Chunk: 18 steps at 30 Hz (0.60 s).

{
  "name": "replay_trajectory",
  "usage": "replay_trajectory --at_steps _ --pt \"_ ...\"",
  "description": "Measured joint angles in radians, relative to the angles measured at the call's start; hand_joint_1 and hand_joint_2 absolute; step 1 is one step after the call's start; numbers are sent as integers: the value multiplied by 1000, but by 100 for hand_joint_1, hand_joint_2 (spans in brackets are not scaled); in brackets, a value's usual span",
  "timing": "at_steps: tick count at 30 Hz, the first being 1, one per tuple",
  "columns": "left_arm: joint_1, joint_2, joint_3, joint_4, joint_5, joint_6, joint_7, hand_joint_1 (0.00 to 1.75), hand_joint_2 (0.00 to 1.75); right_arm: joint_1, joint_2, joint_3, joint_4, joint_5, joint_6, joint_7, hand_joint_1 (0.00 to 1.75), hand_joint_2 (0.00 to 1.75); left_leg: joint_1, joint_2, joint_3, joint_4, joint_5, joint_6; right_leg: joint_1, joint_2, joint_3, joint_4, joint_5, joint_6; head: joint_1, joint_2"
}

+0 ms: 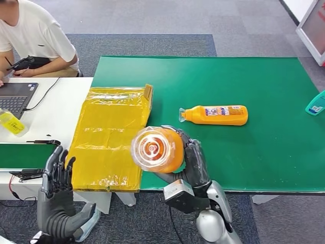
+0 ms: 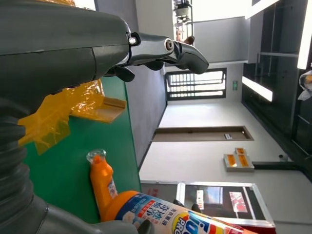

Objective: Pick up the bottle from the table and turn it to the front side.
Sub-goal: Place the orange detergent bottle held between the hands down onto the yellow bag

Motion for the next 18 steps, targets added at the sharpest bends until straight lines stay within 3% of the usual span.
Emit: replay_trajectory --at_steps 5,11,15,18 --pt "-32 27 -61 1 -152 77 20 0 175 15 3 31 2 132 -88 -30 175 175 0 0 0 0 0 0 0 0 0 0 0 0 0 0" --pt "-137 106 -250 26 -206 123 89 0 175 -1 -2 144 73 331 -232 -11 175 175 0 0 0 0 0 0 0 0 0 0 0 0 0 0" --pt "-201 144 -366 56 -214 137 111 0 175 -29 -14 198 138 387 -291 -3 175 175 0 0 0 0 1 0 0 0 0 0 1 0 0 0" --pt "-236 154 -401 75 -202 141 117 0 175 -38 -19 219 157 397 -320 4 175 175 0 0 0 0 1 1 0 0 0 0 1 0 0 0"
